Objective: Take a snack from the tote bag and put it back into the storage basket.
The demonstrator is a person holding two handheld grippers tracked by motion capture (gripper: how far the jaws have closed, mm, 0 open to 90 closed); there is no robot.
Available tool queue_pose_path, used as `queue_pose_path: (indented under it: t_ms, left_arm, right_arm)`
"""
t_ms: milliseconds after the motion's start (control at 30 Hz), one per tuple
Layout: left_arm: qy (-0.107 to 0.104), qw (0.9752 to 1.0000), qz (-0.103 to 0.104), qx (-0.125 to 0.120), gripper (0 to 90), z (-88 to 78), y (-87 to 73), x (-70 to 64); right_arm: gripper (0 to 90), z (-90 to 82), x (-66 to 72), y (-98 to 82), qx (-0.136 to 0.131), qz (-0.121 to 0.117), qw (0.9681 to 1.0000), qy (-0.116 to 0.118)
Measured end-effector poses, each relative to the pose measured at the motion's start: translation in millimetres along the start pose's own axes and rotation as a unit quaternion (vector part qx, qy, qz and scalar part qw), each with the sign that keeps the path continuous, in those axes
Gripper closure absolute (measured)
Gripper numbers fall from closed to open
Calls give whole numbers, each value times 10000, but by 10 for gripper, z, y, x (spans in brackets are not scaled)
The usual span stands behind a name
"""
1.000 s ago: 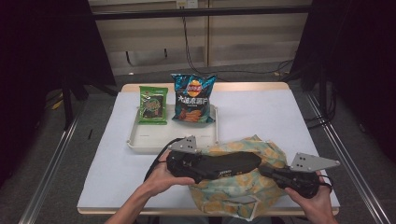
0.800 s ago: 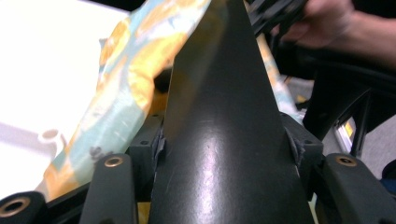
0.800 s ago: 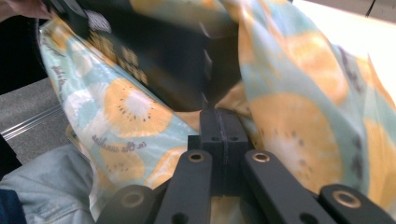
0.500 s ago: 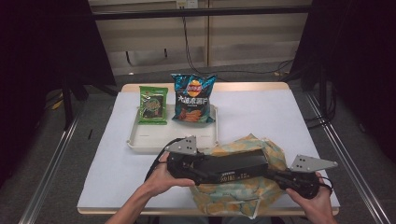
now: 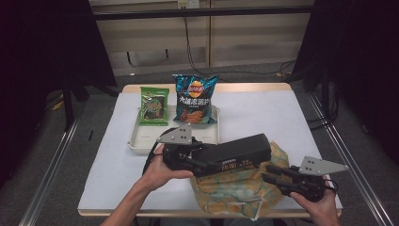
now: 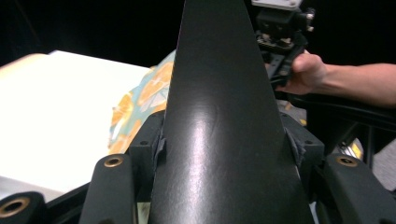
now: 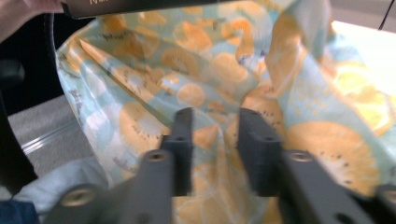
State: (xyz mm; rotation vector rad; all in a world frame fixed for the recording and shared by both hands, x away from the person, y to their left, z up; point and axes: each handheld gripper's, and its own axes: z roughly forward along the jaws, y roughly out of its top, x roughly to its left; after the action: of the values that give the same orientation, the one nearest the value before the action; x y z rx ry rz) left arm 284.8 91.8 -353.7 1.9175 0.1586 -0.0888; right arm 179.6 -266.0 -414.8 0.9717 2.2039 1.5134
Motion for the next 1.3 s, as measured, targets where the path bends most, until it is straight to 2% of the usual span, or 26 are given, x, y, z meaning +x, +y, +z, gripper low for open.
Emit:
queue_pose_path:
  t_ms: [100,167,333,400,500,800,1100,1233,1300]
  left_arm:
    - [22,10000,-28,-55,436,-80,19,16]
    - [62,9999,-24,-80,435,-175,57,31]
    - [106,9998,1,-188,436,-265,132,46]
    - [131,9998,49,-113,435,-278,162,52]
    - [193,9998,18,-92,435,-304,163,90]
    - [413,9989,-216,5,435,-470,-8,281]
    - [709,9969,-310,107,435,-594,-180,475]
    - [902,9951,-373,128,435,-660,-250,586]
    - [918,9949,-401,123,434,-691,-282,646]
  right_arm:
    - [518,-52,-4,19,-134,43,9999,-24]
    - [488,-82,-9,27,-215,46,9998,-8]
    - [430,-120,2,54,-305,36,9995,-45]
    - [404,-138,8,74,-345,34,9994,-51]
    - [368,-153,11,84,-376,17,9992,-98]
    - [154,-188,-64,-4,-355,206,9978,-526]
    - [31,-127,-69,-75,-251,330,9975,-566]
    - [0,-135,-45,-113,-267,248,9976,-590]
    - [2,-142,-49,-115,-289,237,9979,-533]
